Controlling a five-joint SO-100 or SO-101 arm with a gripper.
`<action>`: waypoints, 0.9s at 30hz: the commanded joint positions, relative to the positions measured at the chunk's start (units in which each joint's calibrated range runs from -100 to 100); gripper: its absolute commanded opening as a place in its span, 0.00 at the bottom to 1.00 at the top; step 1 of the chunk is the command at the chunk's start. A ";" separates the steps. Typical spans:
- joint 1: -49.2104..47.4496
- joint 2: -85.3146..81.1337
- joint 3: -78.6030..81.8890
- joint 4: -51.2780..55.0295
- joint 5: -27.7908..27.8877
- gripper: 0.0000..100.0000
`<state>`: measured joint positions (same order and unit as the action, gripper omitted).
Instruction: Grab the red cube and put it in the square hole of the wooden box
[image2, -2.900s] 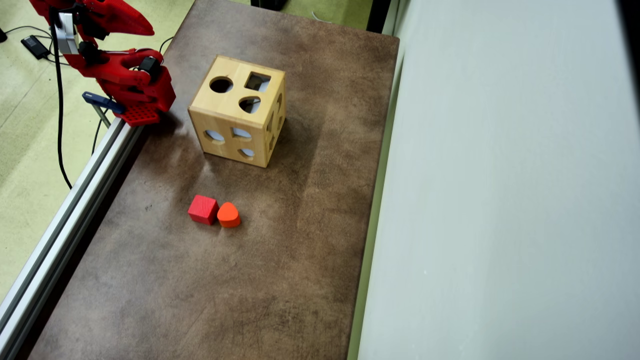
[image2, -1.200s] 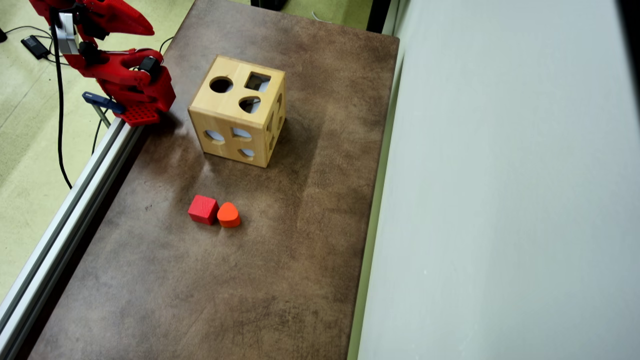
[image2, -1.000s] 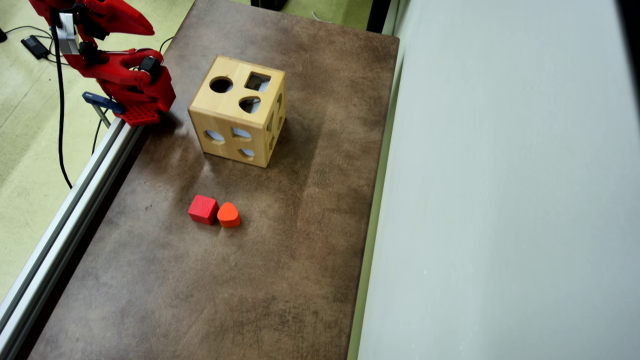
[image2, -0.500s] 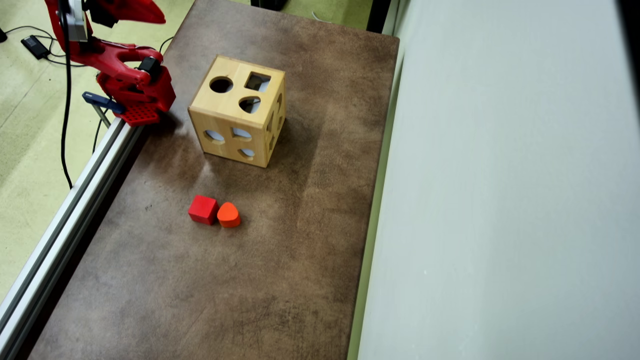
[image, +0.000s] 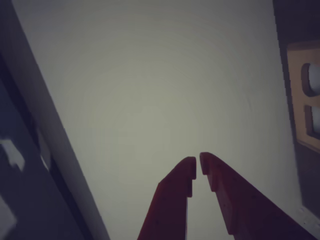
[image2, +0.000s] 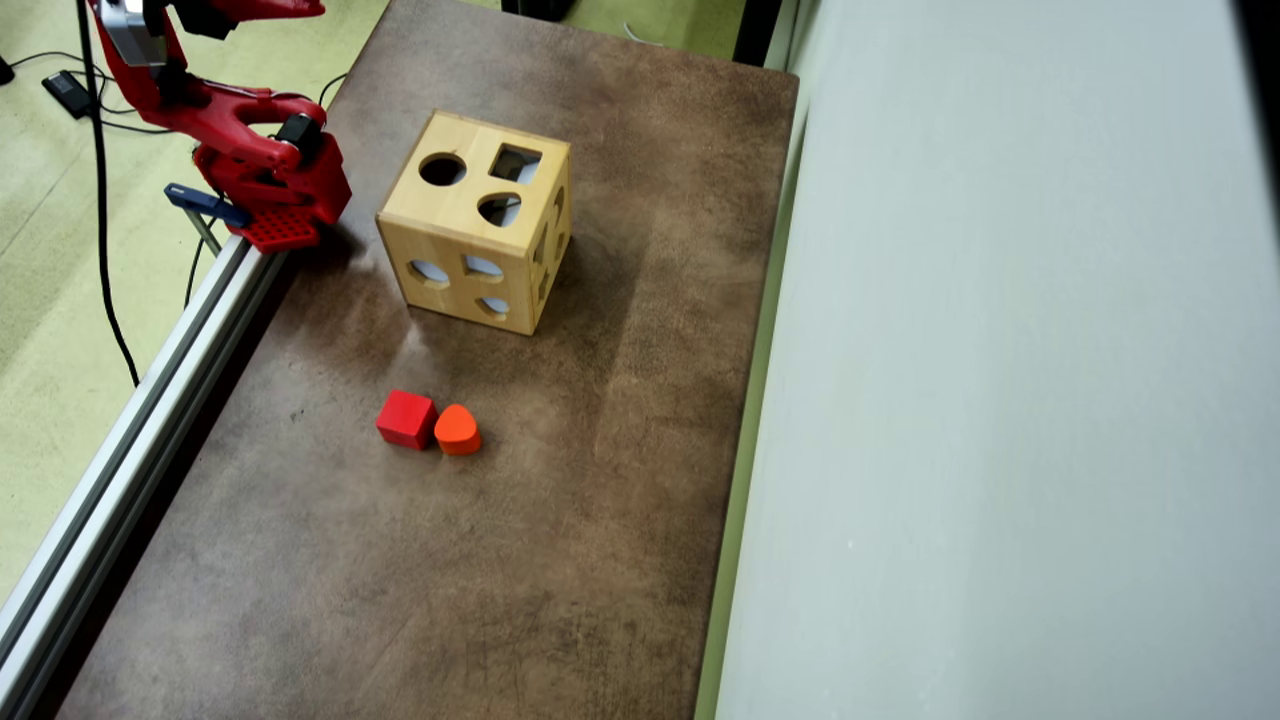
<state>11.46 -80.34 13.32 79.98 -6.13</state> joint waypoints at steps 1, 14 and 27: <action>10.60 1.06 1.71 -0.65 -9.18 0.02; 23.75 15.07 4.12 -0.57 -15.19 0.02; 28.28 33.50 4.21 -0.65 -15.24 0.02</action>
<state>39.56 -49.66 17.65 79.98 -21.12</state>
